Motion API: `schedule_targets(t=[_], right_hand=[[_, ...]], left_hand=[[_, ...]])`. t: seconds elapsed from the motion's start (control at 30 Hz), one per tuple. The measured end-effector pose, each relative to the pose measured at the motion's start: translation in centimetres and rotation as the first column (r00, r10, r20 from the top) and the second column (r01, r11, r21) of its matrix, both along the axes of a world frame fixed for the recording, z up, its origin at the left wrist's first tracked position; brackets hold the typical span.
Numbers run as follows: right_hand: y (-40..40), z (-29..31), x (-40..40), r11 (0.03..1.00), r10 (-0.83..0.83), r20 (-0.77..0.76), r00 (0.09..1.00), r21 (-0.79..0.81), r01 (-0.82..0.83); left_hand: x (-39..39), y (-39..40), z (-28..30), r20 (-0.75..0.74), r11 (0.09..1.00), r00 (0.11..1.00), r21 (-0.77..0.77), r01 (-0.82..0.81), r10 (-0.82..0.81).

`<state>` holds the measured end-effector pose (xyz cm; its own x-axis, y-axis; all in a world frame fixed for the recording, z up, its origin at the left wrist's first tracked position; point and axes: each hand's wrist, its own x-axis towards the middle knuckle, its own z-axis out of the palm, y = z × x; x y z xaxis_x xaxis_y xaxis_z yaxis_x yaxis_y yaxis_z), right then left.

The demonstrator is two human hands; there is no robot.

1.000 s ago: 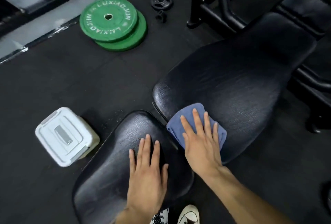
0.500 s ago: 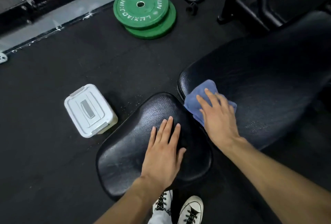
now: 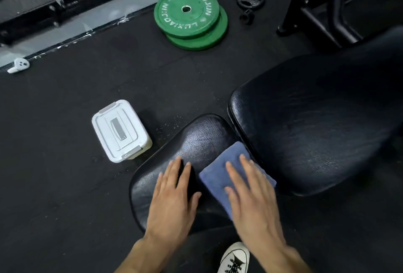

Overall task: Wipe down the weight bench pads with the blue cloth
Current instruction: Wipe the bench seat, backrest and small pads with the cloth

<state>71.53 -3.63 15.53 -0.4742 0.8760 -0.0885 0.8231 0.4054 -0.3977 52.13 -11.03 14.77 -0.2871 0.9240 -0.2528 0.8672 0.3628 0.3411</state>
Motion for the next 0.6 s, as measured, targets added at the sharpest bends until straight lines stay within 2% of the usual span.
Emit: schedule_targets(t=[0.07, 0.13, 0.3, 0.6], right_hand=[[-0.5, -1.5, -0.9, 0.997, 0.077, 0.161, 0.984, -0.023, -0.074], [-0.3, -2.3, -1.6, 0.996, 0.092, 0.257, 0.962, -0.021, -0.090], [2.9, -2.1, -3.9, 0.994, 0.108, 0.315, 0.943, -0.038, -0.102], [12.7, -1.6, -13.6, 0.975, 0.067, 0.359, 0.931, -0.223, 0.016]], left_hand=[[-0.9, -1.3, -0.6, -0.036, 0.999, 0.999, -0.028, -0.035, 0.034], [-1.1, -1.7, -1.0, -0.023, 0.999, 0.999, -0.034, -0.036, 0.035], [-0.5, -1.4, -1.3, -0.009, 0.999, 0.999, -0.030, -0.042, 0.042], [-0.5, -1.3, -1.6, -0.082, 1.000, 0.997, -0.023, -0.019, 0.017]])
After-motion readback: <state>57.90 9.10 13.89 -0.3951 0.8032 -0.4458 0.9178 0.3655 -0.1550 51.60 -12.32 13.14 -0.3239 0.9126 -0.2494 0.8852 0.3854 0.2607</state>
